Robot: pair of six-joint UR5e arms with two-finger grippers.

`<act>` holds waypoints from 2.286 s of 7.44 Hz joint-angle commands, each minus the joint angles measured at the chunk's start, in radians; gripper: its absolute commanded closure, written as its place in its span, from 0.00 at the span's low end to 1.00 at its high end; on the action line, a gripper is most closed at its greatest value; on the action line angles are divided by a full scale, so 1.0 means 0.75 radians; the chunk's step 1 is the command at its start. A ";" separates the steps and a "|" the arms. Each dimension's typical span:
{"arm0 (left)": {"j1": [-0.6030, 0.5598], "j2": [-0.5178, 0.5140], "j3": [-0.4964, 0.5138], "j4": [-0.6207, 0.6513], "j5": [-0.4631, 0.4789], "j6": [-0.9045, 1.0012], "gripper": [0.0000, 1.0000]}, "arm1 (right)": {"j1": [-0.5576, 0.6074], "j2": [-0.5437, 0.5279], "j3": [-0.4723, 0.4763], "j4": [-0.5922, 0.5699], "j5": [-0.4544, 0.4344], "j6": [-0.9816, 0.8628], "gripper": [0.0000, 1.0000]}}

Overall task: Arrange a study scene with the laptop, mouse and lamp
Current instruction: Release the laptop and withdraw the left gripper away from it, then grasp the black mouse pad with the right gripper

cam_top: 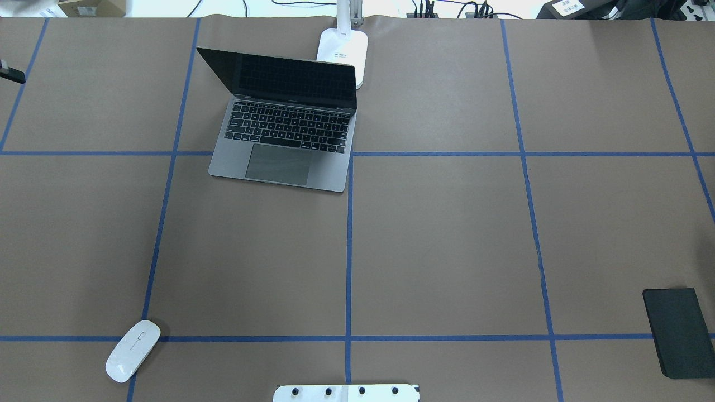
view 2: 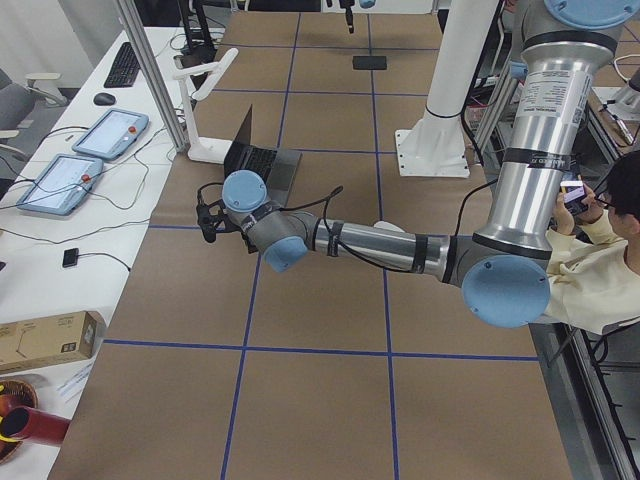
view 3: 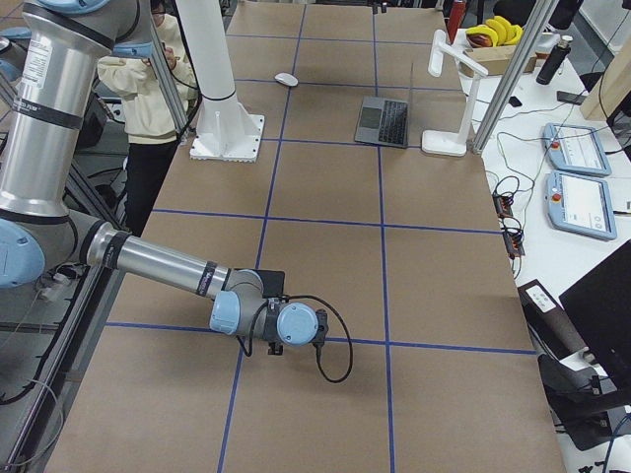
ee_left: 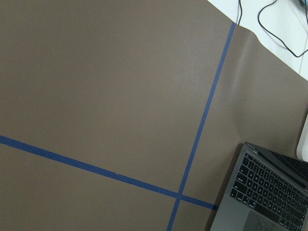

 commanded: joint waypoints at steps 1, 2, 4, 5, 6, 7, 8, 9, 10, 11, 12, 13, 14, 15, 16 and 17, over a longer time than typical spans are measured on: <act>0.000 0.109 -0.067 -0.062 0.000 0.087 0.01 | -0.114 0.001 -0.006 -0.029 0.036 0.017 0.00; 0.000 0.140 -0.069 -0.115 0.006 0.089 0.01 | -0.196 0.001 -0.004 -0.023 0.109 0.084 0.00; 0.000 0.162 -0.069 -0.166 0.012 0.089 0.01 | -0.286 0.003 -0.006 -0.021 0.201 0.126 0.00; 0.002 0.191 -0.067 -0.197 0.015 0.089 0.01 | -0.305 0.007 -0.006 -0.021 0.220 0.171 0.00; 0.002 0.201 -0.067 -0.218 0.017 0.091 0.01 | -0.339 0.017 -0.002 -0.021 0.252 0.216 0.00; 0.002 0.209 -0.067 -0.234 0.017 0.093 0.01 | -0.376 0.032 -0.004 -0.017 0.247 0.218 0.00; 0.002 0.211 -0.067 -0.234 0.017 0.097 0.01 | -0.415 0.056 -0.004 -0.001 0.238 0.216 0.00; 0.002 0.209 -0.067 -0.234 0.017 0.097 0.01 | -0.444 0.068 -0.004 0.016 0.230 0.230 0.00; 0.002 0.209 -0.067 -0.236 0.017 0.097 0.01 | -0.466 0.069 -0.006 0.016 0.206 0.251 0.00; 0.002 0.209 -0.067 -0.236 0.017 0.097 0.01 | -0.478 0.069 -0.006 0.016 0.193 0.271 0.00; 0.000 0.209 -0.067 -0.236 0.017 0.099 0.01 | -0.487 0.071 -0.002 0.018 0.173 0.304 0.01; 0.000 0.211 -0.069 -0.238 0.017 0.099 0.01 | -0.487 0.079 0.000 0.018 0.173 0.322 0.09; 0.000 0.218 -0.067 -0.252 0.017 0.099 0.01 | -0.487 0.085 0.008 0.020 0.177 0.393 0.46; 0.000 0.218 -0.067 -0.253 0.017 0.099 0.01 | -0.487 0.089 0.007 0.020 0.175 0.404 0.89; 0.000 0.218 -0.067 -0.255 0.015 0.099 0.01 | -0.487 0.089 0.009 0.022 0.173 0.400 1.00; 0.000 0.218 -0.067 -0.253 0.015 0.099 0.01 | -0.487 0.089 0.023 0.022 0.173 0.400 1.00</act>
